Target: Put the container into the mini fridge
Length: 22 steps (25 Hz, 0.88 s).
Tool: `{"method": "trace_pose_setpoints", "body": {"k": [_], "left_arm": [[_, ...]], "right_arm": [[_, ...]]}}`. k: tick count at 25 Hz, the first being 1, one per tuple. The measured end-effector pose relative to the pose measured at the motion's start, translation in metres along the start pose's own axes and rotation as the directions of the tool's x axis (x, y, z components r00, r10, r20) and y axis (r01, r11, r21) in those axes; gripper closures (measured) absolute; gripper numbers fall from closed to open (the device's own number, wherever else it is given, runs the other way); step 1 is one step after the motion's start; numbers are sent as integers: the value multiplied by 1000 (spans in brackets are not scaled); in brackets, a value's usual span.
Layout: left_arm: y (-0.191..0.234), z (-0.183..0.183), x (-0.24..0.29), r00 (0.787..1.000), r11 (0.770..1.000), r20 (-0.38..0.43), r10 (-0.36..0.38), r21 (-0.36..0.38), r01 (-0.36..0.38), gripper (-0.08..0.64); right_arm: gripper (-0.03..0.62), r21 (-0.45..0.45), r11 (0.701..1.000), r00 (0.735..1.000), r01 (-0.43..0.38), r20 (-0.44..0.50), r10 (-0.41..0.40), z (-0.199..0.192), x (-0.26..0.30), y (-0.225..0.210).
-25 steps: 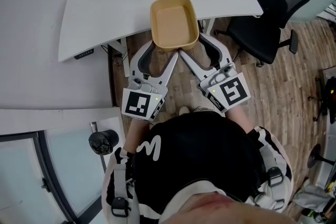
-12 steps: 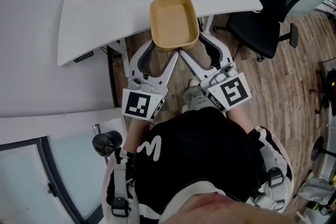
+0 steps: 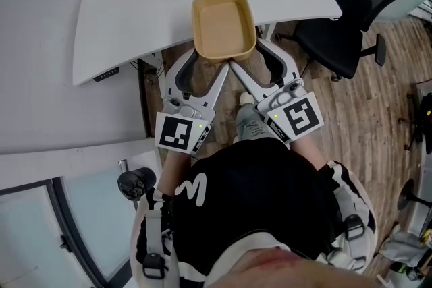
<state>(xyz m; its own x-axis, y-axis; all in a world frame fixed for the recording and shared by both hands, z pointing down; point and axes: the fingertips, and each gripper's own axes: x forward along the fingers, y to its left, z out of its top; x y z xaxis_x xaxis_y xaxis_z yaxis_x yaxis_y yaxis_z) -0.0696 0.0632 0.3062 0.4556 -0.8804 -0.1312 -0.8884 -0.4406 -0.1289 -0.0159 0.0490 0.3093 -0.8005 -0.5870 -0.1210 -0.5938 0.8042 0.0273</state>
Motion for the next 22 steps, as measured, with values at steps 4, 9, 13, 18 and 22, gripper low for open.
{"method": "trace_pose_setpoints", "body": {"k": [4,9,13,18,22], "left_arm": [[9,-4,13,1000,1000,3,4,-6,-4,309],[22,-7,29,1000,1000,1,14,0,-14,310],[32,-8,43,1000,1000,6,17,1,-17,310],[45,-11,60,1000,1000,9,18,2,-18,310],[57,-14,72,1000,1000,7,23,4,-23,309]], "right_arm": [[344,-3,1000,1000,-3,26,3,1,12,-12],[344,-1,1000,1000,-13,28,13,-1,27,-26],[344,-3,1000,999,-18,32,18,0,41,-37],[344,-10,1000,999,-18,36,19,-1,57,-52],[344,-7,1000,999,-22,40,23,-3,70,-63]]}}
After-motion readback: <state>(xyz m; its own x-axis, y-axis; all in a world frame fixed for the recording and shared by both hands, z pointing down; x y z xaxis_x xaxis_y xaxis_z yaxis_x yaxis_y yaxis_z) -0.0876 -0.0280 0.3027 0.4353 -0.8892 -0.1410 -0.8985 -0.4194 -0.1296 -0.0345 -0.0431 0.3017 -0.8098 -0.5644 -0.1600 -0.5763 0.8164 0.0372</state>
